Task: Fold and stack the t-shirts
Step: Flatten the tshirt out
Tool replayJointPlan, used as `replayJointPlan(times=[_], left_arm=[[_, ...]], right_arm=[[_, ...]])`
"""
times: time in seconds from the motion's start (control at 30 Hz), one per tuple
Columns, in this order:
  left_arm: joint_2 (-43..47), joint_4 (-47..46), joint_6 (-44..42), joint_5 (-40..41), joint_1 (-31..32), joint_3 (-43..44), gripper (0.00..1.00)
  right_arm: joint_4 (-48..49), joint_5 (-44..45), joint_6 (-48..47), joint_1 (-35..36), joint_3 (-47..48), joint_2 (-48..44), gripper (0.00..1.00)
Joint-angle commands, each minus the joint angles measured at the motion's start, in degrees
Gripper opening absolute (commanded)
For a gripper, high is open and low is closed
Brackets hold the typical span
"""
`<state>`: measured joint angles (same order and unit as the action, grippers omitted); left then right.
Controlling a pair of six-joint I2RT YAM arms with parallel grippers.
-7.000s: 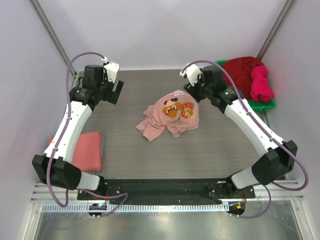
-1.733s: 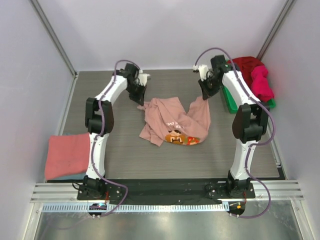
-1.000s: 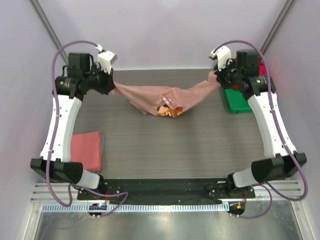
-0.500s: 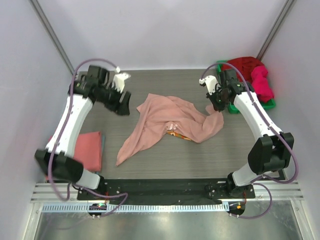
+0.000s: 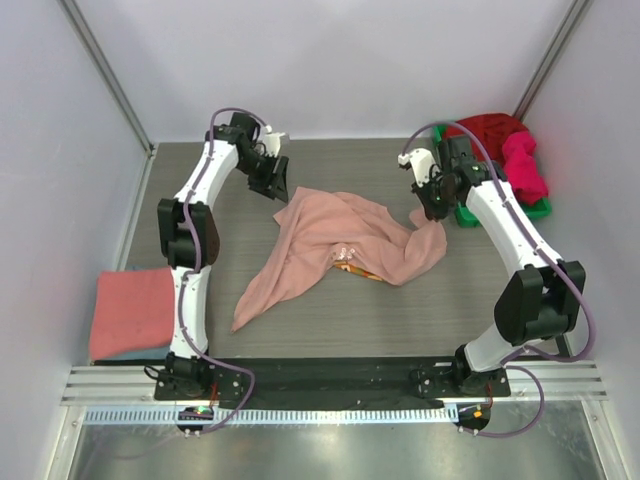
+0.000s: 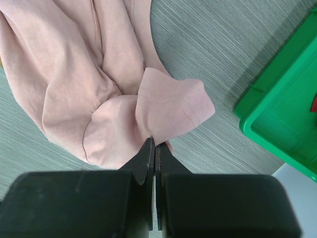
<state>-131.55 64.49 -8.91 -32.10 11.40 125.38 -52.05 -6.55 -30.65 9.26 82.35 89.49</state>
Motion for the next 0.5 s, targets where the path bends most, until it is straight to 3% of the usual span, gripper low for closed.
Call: replayJointPlan(times=[0.0, 0.27, 0.47], left_arm=[[-2.56, -2.44, 3.02, -3.41, -0.94, 7.50, 0.54], [-12.59, -6.21, 5.65, -6.48, -0.68, 15.05, 0.55], [-19.00, -8.06, 6.53, -7.28, -0.50, 19.45, 0.50]], right_arm=[[1.34, -0.49, 1.03, -0.03, 2.55, 0.85, 0.01], [1.08, 0.48, 1.39, -0.03, 3.17, 2.88, 0.01], [0.29, 1.54, 1.04, -0.03, 3.43, 3.41, 0.01]])
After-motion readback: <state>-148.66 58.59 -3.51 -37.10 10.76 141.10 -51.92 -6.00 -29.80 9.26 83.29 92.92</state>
